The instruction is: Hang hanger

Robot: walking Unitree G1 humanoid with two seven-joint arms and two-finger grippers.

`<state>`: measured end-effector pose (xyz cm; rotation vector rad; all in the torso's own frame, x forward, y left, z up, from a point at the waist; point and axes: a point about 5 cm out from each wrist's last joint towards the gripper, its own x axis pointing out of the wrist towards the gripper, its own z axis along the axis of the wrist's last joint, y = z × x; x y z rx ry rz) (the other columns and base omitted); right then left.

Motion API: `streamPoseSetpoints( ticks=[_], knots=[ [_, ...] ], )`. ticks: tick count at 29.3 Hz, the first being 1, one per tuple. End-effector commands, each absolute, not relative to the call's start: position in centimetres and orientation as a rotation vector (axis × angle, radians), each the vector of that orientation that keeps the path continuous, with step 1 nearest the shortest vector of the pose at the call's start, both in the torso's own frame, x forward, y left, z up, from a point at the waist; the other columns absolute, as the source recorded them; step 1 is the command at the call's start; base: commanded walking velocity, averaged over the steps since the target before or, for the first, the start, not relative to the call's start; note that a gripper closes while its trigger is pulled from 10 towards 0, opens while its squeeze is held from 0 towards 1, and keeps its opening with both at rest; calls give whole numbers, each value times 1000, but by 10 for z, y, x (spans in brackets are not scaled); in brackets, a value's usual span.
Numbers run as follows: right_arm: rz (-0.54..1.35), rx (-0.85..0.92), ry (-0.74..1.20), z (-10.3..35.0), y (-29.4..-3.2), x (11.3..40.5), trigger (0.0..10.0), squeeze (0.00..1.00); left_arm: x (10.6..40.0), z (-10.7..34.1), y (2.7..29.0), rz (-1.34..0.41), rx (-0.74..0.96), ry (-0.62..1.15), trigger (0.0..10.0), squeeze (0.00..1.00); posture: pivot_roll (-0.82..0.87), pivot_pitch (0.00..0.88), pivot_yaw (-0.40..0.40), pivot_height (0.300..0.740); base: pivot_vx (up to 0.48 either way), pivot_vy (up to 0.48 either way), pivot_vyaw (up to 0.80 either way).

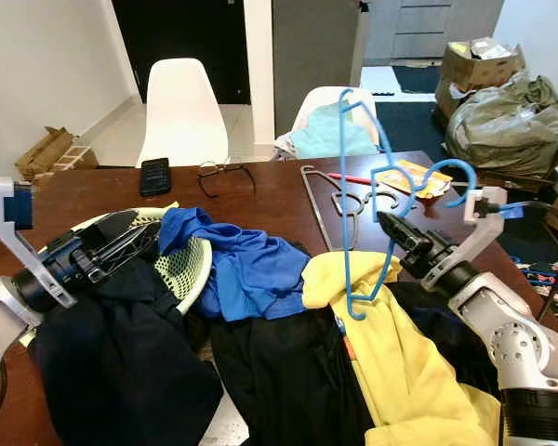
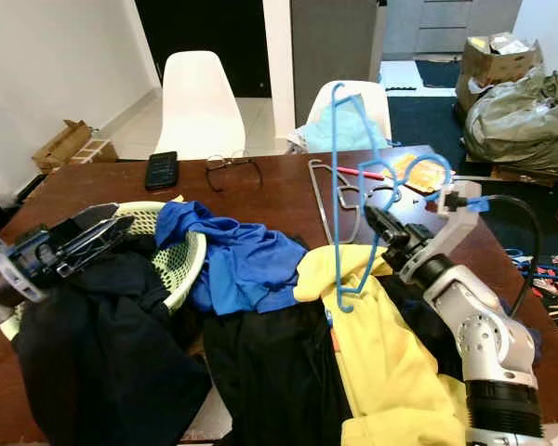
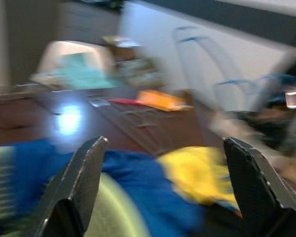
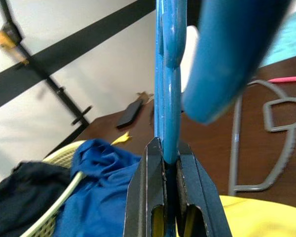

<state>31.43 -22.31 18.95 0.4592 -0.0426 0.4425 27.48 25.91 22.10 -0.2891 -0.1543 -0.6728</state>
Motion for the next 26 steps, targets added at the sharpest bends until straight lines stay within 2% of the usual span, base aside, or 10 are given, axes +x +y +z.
streamPoseSetpoints(
  ticks=[1, 3, 4, 7, 9, 10, 11, 12, 20, 26],
  knots=[
    [394, 469, -72, 193, -228, 318, 0, 0, 282, 224, 271, -535, -179, -127, 10000, 1000, -35, 0, 60, 740, 0, 0, 0],
    [380, 471, -75, 194, -230, 319, 0, 0, 285, 225, 273, -491, -148, -124, 10000, 1000, -35, 0, 60, 740, 0, 0, 0],
    [354, 465, -75, 195, -233, 321, 2000, 0, 292, 228, 281, -314, -83, -129, 10000, 0, -34, 0, 61, 740, 0, 0, 0],
    [362, 433, -72, 197, -230, 322, 392, 0, 295, 235, 287, -155, -4, -167, 10000, 0, -33, 0, 56, 740, 0, 0, -625],
    [368, 429, -72, 197, -228, 323, 392, 0, 294, 237, 287, -128, -6, -183, 10000, 0, -33, 0, 56, 740, 0, 0, -800],
    [380, 392, -61, 196, -225, 323, 2275, 0, 294, 240, 289, -65, 20, -198, 10000, 0, -32, 0, 55, 740, 0, 0, -575],
    [380, 392, -61, 196, -225, 323, 2275, 0, 294, 240, 289, -65, 20, -198, 10000, 0, -32, 0, 55, 740, 0, 0, -575],
    [420, 309, -32, 192, -216, 322, 10000, 0, 293, 245, 291, 54, 56, -221, 10000, 0, -25, 0, 50, 740, 0, 0, 0],
    [595, -95, 116, 157, -187, 313, 10000, 0, 282, 226, 283, 390, 48, -175, 10000, 0, -10, 0, 48, 740, 0, 0, 0],
    [634, -70, 167, 142, -184, 308, 10000, 0, 271, 202, 278, 504, -56, -83, 10000, 0, 2, 0, 42, 740, 0, 0, 0]
  ],
)
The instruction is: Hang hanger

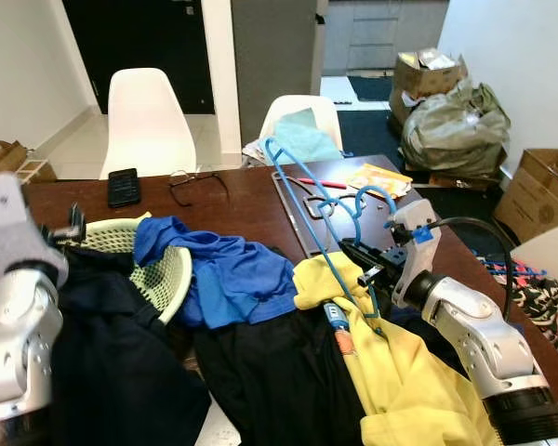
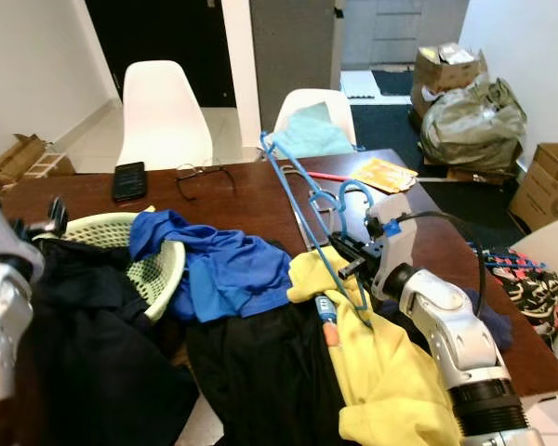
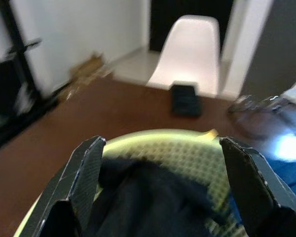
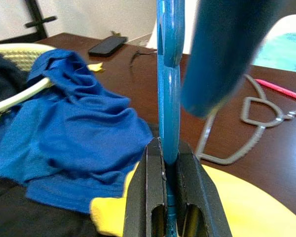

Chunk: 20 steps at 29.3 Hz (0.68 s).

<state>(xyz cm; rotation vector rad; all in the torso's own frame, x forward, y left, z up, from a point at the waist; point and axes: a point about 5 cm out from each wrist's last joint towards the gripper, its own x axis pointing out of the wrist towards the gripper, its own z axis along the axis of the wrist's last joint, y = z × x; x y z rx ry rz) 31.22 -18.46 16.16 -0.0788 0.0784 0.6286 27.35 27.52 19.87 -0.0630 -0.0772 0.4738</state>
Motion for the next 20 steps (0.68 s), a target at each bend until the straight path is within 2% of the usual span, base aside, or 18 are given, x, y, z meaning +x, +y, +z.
streamPoseSetpoints(
  ticks=[1, 10, 20],
  knots=[
    [642, -79, 175, 138, -184, 307, 10000, 0, 268, 198, 278, 534, -61, -64, 10000, 0, 11, 0, 36, 740, 0, 0, 0],
    [685, -52, 159, 135, -179, 306, 10000, 0, 264, 166, 279, 629, -18, 40, 10000, 0, -4, 0, 20, 740, 0, 0, 0],
    [642, 73, 80, 149, -173, 318, 10000, 0, 271, 162, 264, 591, 71, 34, 10000, 0, -15, 0, 14, 740, 0, 0, 0]
  ],
)
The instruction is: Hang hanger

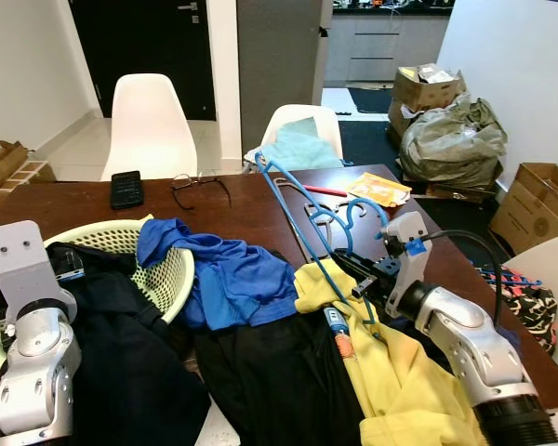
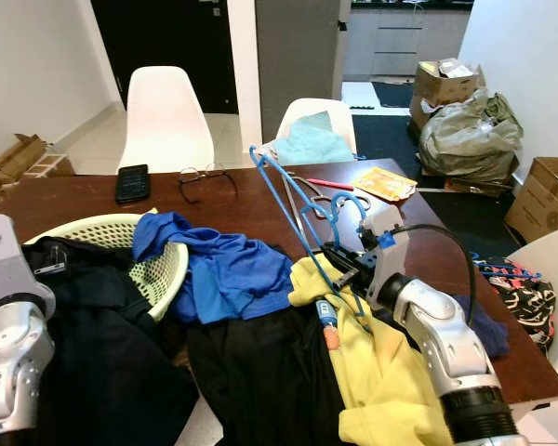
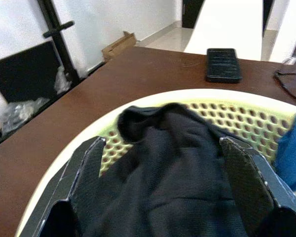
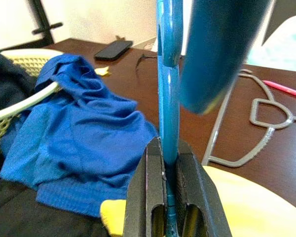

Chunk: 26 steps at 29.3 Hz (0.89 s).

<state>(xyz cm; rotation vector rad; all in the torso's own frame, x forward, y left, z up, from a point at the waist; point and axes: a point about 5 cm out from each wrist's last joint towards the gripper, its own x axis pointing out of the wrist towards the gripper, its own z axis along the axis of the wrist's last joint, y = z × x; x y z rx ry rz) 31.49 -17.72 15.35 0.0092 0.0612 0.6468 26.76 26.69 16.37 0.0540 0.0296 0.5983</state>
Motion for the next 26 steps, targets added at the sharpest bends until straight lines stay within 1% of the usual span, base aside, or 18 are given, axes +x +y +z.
streamPoseSetpoints(
  ticks=[1, 4, 5, 7, 9, 11, 14, 16, 17, 18, 22, 26],
  knots=[
    [642, 73, 80, 149, -173, 318, 10000, 0, 271, 162, 264, 591, 71, 34, 10000, 0, -15, 0, 14, 740, 0, 0, 0],
    [626, 122, 49, 156, -170, 323, 10000, 0, 276, 167, 263, 581, 92, 15, 10000, 0, -12, 0, 19, 740, 0, 0, 0],
    [627, 153, 7, 169, -164, 329, 10000, 0, 283, 174, 263, 569, 84, -4, 10000, 0, -6, 0, 25, 740, 0, 0, 0],
    [646, 114, -17, 177, -157, 330, 10000, 0, 287, 177, 262, 561, 82, -15, 10000, 0, 1, 0, 31, 740, 0, 0, 0],
    [650, 101, -19, 178, -156, 330, 10000, 0, 288, 178, 262, 562, 80, -16, 10000, 0, 3, 0, 31, 740, 0, 0, 0],
    [657, 95, -38, 185, -151, 330, 10000, 0, 287, 175, 265, 591, 46, 2, 10000, 0, 0, 0, 35, 740, 0, 0, 0],
    [677, 75, -65, 196, -149, 328, 10000, 0, 281, 170, 281, 672, 62, 43, 10000, 0, 1, 0, 31, 740, 0, 0, 0],
    [677, 75, -65, 196, -149, 328, 10000, 0, 281, 170, 281, 672, 62, 43, 10000, 0, 1, 0, 31, 740, 0, 0, 0],
    [679, 70, -69, 197, -150, 328, 10000, 0, 280, 168, 286, 692, 65, 54, 10000, 0, 1, 0, 31, 740, 0, 0, 0],
    [678, 55, -82, 203, -151, 328, 10000, 0, 279, 166, 297, 730, 26, 81, 10000, 0, 0, 0, 31, 740, 0, 0, 0],
    [683, 39, -96, 211, -149, 327, 10000, 0, 281, 168, 306, 747, 2, 100, 10000, 0, -1, 2, 30, 740, 0, 0, 0],
    [673, 27, -103, 214, -151, 325, 10000, 0, 283, 159, 312, 748, -56, 160, 10000, 0, 4, 0, 34, 740, 0, 0, 0]
  ],
)
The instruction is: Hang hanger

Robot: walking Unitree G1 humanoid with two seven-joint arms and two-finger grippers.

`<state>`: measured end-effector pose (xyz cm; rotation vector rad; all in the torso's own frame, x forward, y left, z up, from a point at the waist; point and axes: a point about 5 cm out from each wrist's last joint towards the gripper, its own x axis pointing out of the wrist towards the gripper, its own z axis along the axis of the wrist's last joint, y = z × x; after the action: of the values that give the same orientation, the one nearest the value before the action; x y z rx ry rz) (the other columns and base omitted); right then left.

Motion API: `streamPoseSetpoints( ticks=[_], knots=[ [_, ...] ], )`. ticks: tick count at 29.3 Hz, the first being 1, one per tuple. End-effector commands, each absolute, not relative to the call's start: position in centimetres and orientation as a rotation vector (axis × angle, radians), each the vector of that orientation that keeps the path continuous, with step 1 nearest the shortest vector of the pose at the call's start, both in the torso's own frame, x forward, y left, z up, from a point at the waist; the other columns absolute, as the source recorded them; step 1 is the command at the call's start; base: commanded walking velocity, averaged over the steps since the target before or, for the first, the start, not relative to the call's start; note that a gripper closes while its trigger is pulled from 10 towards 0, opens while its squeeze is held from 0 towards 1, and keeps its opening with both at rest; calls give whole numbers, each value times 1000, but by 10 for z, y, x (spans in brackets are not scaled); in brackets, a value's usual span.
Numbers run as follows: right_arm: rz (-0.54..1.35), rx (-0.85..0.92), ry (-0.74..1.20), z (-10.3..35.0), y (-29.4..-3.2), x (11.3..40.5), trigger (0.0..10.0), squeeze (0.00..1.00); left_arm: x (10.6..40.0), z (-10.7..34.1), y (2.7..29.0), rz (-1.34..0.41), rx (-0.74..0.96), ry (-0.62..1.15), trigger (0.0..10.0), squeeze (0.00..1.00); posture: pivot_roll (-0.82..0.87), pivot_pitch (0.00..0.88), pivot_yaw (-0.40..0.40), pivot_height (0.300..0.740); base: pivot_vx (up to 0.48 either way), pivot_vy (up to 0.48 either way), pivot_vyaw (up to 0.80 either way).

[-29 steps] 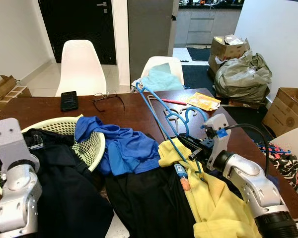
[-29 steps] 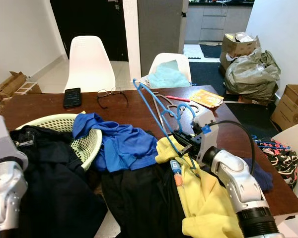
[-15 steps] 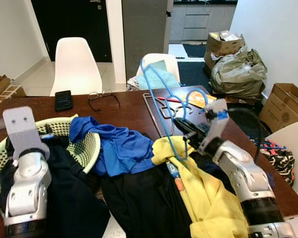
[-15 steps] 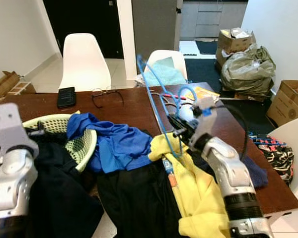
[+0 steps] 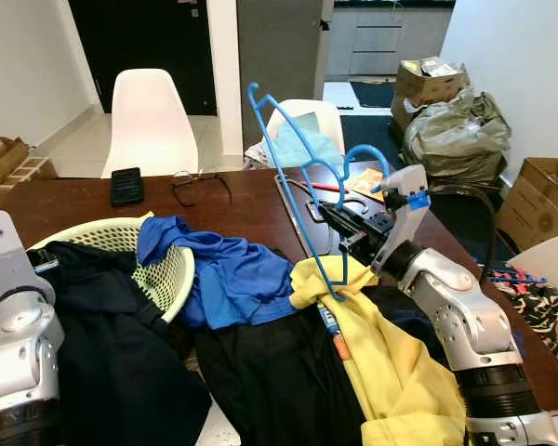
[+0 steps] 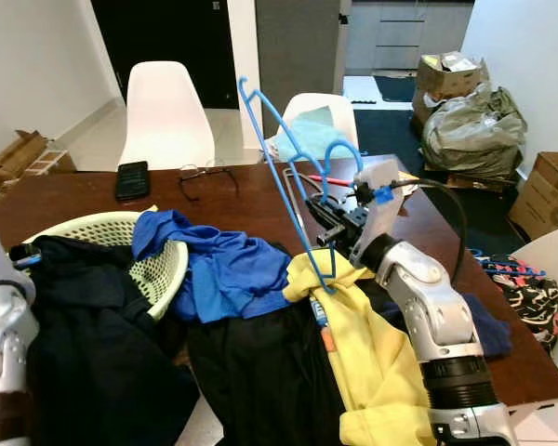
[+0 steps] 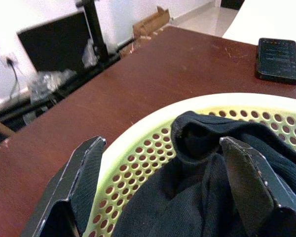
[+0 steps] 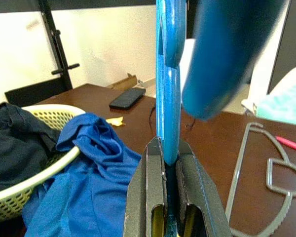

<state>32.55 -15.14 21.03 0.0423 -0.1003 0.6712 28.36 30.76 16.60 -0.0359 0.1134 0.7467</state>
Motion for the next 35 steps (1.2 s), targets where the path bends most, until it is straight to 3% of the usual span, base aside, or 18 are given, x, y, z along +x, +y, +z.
streamPoseSetpoints(
  ticks=[1, 2, 3, 5, 6, 18, 25, 26, 30, 31, 34, 35],
  knots=[
    [667, 31, -105, 214, -151, 325, 10000, 0, 284, 158, 312, 733, -69, 162, 10000, 0, 6, 0, 34, 740, 0, 0, 0],
    [664, 34, -107, 215, -152, 326, 10000, 0, 285, 157, 313, 722, -78, 163, 10000, 0, 6, 0, 34, 740, 0, 0, 0],
    [656, 37, -104, 213, -152, 326, 10000, 0, 285, 156, 314, 719, -73, 164, 4196, 0, -9, 0, 42, 740, 0, 0, 0],
    [650, 39, -101, 212, -152, 326, 10000, 0, 285, 156, 316, 719, -67, 164, 4196, 0, -9, 0, 42, 740, 0, 0, 0],
    [657, 41, -105, 215, -152, 324, 10000, 0, 286, 158, 315, 700, -64, 155, 0, 0, 0, 11, 45, 740, 0, 0, 0],
    [666, 39, -101, 217, -150, 321, 10000, 0, 289, 161, 318, 652, -62, 147, 0, 0, 1, 27, 36, 740, 0, 0, 0],
    [678, 20, -96, 220, -151, 320, 10000, 0, 276, 154, 339, 729, -68, 161, 0, 0, -8, 34, 17, 740, 0, 0, 0],
    [678, 19, -95, 220, -151, 320, 10000, 0, 275, 154, 343, 747, -71, 155, 0, 498, -10, 29, 11, 740, 0, 0, 0],
    [677, 19, -95, 221, -152, 321, 10000, 0, 274, 154, 345, 759, -73, 151, 0, 498, -10, 29, 11, 740, 0, 0, 0],
    [682, 18, -99, 222, -151, 321, 10000, 0, 275, 156, 348, 764, -77, 145, 10000, 1000, -12, 30, 5, 740, 0, 0, 0],
    [689, 16, -102, 224, -150, 322, 10000, 0, 278, 157, 350, 765, -84, 143, 10000, 1000, -11, 33, 3, 740, 0, 0, 0],
    [693, 12, -104, 225, -150, 322, 10000, 0, 282, 158, 348, 745, -99, 138, 10000, 0, -14, 37, 2, 740, 0, 0, 0]
  ],
)
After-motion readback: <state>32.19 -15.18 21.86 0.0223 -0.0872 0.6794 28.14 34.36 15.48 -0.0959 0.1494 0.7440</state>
